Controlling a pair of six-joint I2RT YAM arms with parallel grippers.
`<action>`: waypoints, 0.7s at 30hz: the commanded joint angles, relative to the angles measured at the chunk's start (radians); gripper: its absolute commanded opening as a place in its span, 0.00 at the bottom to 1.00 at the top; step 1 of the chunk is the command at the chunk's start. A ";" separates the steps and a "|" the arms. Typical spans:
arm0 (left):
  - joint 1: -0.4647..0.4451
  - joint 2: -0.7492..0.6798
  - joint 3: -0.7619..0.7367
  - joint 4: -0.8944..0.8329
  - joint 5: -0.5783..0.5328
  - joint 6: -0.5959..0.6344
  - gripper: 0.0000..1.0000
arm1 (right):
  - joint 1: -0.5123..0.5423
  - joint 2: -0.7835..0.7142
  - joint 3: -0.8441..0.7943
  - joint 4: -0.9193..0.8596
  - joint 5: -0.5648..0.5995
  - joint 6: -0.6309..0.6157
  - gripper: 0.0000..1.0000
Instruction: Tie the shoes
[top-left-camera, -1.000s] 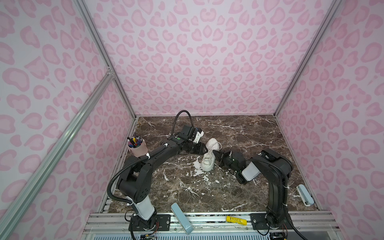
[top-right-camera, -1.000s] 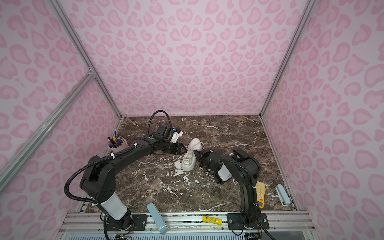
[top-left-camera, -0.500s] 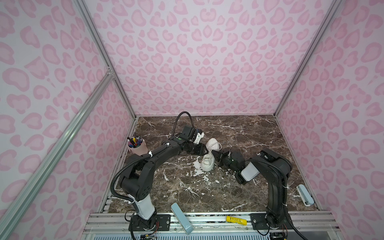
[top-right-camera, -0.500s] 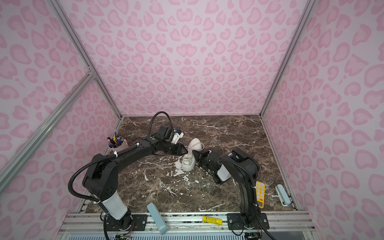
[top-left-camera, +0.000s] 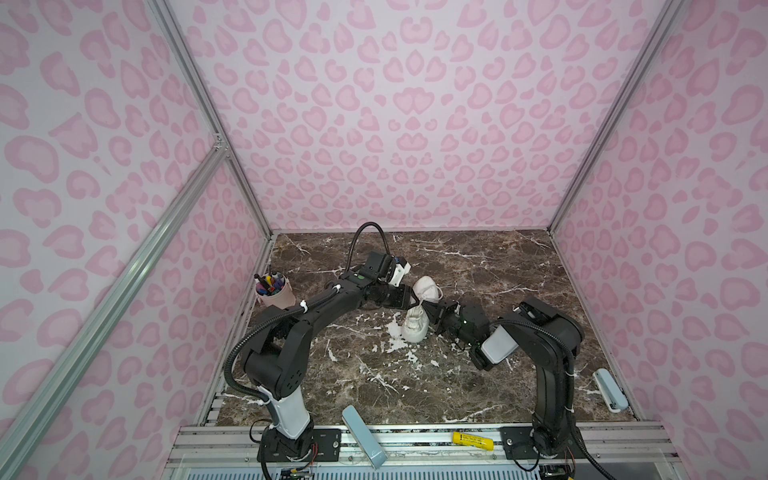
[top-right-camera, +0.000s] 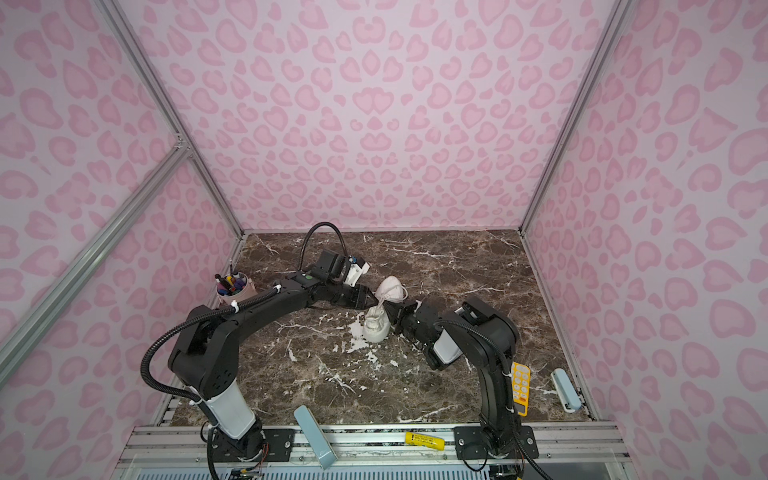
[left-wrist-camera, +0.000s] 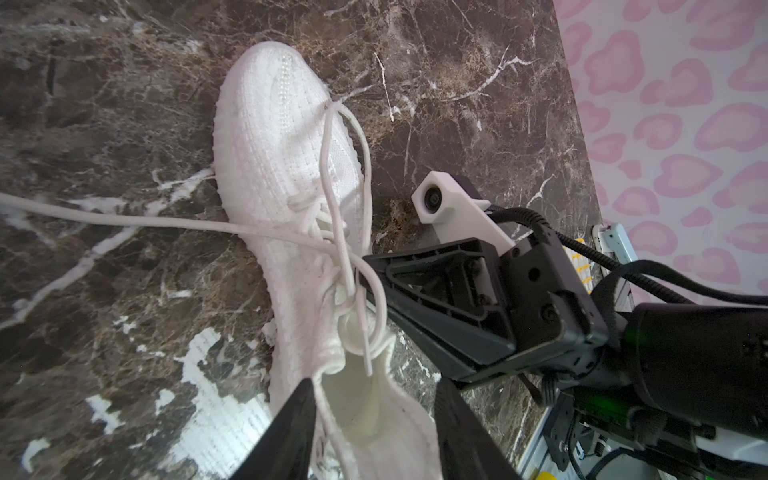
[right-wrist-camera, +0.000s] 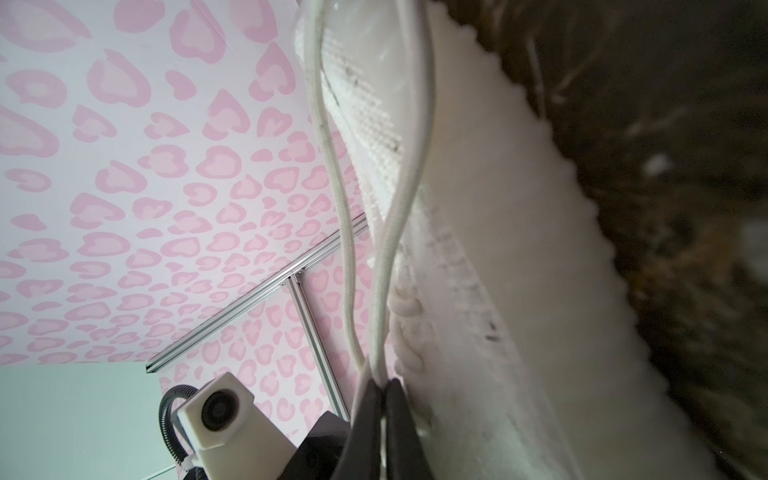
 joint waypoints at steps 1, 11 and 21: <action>-0.001 0.016 0.016 0.019 0.023 -0.007 0.46 | 0.000 0.007 -0.005 0.039 -0.001 0.018 0.06; -0.008 0.043 0.026 0.035 0.031 -0.016 0.42 | 0.004 0.022 -0.005 0.066 0.001 0.030 0.06; -0.011 0.068 0.033 0.044 0.036 -0.025 0.30 | 0.004 0.031 -0.003 0.082 0.000 0.037 0.06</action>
